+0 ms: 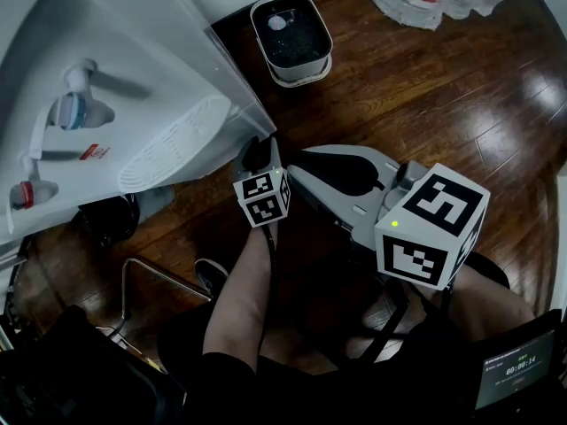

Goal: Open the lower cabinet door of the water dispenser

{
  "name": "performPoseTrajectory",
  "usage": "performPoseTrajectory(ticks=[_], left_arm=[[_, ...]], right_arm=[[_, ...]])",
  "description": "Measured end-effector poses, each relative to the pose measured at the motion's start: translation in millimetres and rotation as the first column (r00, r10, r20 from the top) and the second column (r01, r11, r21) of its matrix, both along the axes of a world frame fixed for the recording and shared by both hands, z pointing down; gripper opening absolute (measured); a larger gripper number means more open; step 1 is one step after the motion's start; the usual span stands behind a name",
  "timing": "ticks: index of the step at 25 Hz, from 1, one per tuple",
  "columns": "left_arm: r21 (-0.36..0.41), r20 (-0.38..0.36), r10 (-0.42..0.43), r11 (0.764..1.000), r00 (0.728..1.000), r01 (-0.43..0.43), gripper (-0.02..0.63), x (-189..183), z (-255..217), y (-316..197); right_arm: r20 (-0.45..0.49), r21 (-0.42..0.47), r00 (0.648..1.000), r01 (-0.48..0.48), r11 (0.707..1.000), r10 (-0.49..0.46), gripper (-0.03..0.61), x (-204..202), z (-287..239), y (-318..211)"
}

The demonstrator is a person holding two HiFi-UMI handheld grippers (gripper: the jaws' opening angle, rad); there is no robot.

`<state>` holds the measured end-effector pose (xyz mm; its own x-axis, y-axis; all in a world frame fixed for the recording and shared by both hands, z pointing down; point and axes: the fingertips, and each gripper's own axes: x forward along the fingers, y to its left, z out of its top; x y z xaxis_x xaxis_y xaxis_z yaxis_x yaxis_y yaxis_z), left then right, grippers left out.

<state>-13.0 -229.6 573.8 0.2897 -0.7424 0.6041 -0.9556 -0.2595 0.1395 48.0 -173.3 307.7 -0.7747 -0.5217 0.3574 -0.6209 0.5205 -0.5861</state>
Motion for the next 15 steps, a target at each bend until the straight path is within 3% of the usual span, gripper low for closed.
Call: performPoseTrajectory(ticks=[9, 15], left_arm=[[0.067, -0.058, 0.018, 0.998, 0.998, -0.014, 0.147, -5, -69, 54], [0.083, -0.074, -0.002, 0.997, 0.997, 0.008, 0.147, -39, -134, 111]], right_arm=[[-0.099, 0.067, 0.995, 0.001, 0.998, 0.006, 0.048, -22, 10, 45], [-0.159, 0.154, 0.984, -0.054, 0.987, 0.078, 0.048, -34, 14, 79]])
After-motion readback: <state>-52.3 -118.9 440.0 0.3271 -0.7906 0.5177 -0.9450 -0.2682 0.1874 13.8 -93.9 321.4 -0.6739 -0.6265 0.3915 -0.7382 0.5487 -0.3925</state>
